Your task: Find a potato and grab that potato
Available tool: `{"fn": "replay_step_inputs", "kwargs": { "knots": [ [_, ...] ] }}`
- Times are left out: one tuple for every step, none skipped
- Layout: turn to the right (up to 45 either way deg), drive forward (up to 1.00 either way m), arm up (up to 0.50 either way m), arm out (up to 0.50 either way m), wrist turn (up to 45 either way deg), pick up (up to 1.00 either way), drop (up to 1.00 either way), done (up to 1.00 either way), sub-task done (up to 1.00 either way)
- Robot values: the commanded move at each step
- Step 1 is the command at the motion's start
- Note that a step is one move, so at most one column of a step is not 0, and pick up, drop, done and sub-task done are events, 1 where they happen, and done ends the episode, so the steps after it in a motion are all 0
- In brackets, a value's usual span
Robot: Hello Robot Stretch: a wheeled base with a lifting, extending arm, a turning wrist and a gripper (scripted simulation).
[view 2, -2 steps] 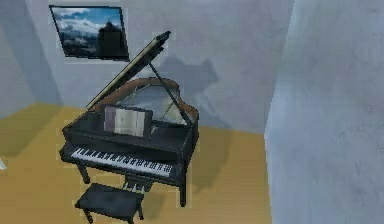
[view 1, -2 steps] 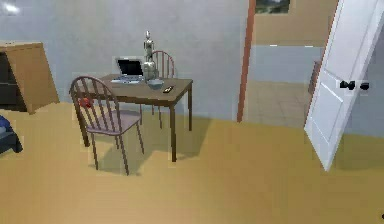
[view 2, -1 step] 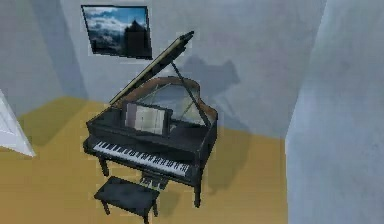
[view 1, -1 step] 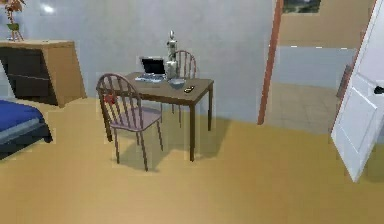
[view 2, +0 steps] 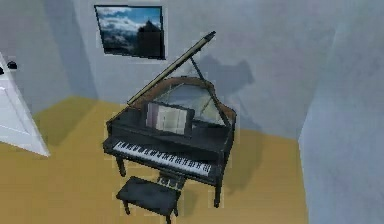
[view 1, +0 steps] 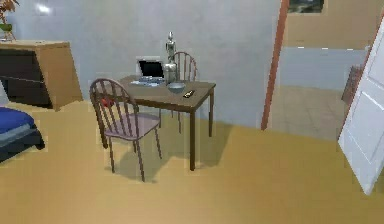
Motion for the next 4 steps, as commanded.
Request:
{"fn": "replay_step_inputs", "kwargs": {
  "knots": [
    [-45.0,0.00,0.00,0.00,0.0,0.00,0.00,0.00,0.00],
    [-33.0,0.00,0.00,0.00,0.0,0.00,0.00,0.00,0.00],
    [0.0,0.85,0.00,0.00,0.0,0.00,0.00,0.00,0.00],
    [-45.0,0.00,0.00,0.00,0.0,0.00,0.00,0.00,0.00]
  ]
}}
